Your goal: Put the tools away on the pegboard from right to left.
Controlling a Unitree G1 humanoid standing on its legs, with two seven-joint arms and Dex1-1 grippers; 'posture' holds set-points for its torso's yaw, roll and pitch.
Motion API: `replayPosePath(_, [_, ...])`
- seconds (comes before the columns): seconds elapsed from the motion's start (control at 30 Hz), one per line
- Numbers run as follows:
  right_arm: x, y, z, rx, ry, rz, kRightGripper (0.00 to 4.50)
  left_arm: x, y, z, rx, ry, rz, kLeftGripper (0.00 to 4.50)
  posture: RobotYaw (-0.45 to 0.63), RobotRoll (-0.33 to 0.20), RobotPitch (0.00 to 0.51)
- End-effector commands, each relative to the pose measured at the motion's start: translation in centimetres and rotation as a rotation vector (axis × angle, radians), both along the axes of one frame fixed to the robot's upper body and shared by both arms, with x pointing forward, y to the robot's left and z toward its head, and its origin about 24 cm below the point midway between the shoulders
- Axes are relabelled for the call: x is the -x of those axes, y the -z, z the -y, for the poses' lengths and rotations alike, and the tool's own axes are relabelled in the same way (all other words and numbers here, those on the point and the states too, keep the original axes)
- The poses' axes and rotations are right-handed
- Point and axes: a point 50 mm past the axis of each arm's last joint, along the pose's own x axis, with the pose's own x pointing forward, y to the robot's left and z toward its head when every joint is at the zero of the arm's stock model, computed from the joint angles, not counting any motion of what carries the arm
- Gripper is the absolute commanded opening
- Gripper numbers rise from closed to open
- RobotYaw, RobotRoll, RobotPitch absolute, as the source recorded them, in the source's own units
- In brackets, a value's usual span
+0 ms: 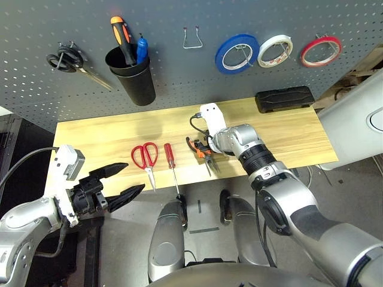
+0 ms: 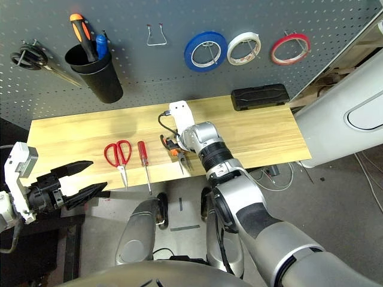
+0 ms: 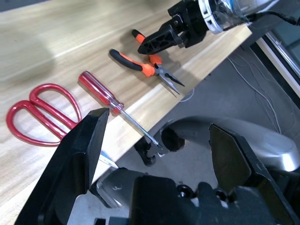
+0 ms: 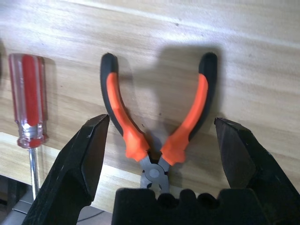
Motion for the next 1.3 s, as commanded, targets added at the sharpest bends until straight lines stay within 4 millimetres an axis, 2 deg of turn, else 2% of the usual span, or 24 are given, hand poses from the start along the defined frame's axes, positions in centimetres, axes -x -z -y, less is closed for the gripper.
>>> replayPosePath(0.03, [2.1, -2.5, -6.2, -0.106, -0.167, 0.016, 4.48, 0.4, -0.1, 0.2, 0.007, -0.024, 0.013, 4.5, 0.21, 0.0, 0.217])
replayPosePath(0.4, [2.2, -2.6, -6.3, -0.064, -0.222, 0.033, 4.48, 2.1, 0.0, 0.1, 0.006, -0.097, 0.036, 4.5, 0.31, 0.0, 0.202])
replayPosePath(0.67, [2.2, -1.8, -5.8, 0.044, -0.215, 0.045, 4.48, 3.3, 0.7, 0.1, 0.013, -0.119, 0.02, 4.5, 0.33, 0.0, 0.202])
replayPosePath(1.0, [2.1, -2.3, -4.7, 0.107, -0.162, 0.029, 4.48, 2.7, 1.0, 0.4, 0.026, -0.109, 0.031, 4.5, 0.31, 0.0, 0.199])
replayPosePath(1.3, [3.1, -2.3, -2.2, 0.078, -0.137, -0.021, 4.48, 2.5, 1.3, 0.2, 0.027, -0.099, 0.023, 4.5, 0.28, 0.0, 0.206])
